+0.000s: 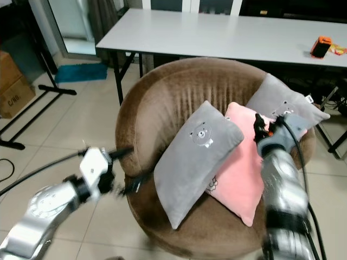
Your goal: Move the pillow to the sofa from floor
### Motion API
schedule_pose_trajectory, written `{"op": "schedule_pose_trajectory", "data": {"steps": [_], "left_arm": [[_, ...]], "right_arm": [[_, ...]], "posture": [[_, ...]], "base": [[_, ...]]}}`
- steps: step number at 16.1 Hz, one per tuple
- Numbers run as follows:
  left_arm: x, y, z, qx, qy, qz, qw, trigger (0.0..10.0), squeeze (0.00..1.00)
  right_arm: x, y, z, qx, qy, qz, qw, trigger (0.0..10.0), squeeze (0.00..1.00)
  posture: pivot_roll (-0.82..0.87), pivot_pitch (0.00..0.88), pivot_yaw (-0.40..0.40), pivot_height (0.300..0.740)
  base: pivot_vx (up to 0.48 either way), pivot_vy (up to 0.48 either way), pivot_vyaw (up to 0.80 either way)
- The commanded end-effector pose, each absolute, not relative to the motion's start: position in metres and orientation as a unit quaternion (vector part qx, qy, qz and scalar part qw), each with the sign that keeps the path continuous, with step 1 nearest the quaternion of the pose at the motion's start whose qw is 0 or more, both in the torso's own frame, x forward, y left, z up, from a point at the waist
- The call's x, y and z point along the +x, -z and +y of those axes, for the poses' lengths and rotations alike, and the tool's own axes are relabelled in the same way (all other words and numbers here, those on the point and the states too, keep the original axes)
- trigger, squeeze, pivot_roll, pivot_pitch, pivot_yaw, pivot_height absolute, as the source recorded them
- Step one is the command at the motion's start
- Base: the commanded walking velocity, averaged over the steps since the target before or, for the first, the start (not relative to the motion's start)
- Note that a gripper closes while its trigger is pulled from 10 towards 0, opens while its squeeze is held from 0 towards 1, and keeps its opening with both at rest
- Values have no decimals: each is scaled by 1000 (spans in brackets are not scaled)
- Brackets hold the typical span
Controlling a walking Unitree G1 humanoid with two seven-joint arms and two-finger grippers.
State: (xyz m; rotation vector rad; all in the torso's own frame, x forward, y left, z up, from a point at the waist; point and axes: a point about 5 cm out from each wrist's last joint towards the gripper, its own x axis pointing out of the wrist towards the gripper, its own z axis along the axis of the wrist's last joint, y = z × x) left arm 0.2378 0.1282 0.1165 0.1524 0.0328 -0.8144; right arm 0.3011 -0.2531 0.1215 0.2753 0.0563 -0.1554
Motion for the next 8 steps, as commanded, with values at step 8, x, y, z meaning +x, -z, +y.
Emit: {"op": "schedule_pose_trajectory", "data": {"steps": [8], "left_arm": [[242, -114, 137, 60, 214, -6, 975, 10000, 141]], "right_arm": [[255, -130, -176, 120, 11, 26, 992, 10000, 0]], "posture": [[-143, 0, 47, 740]], "base": [[0, -98, -388]]}}
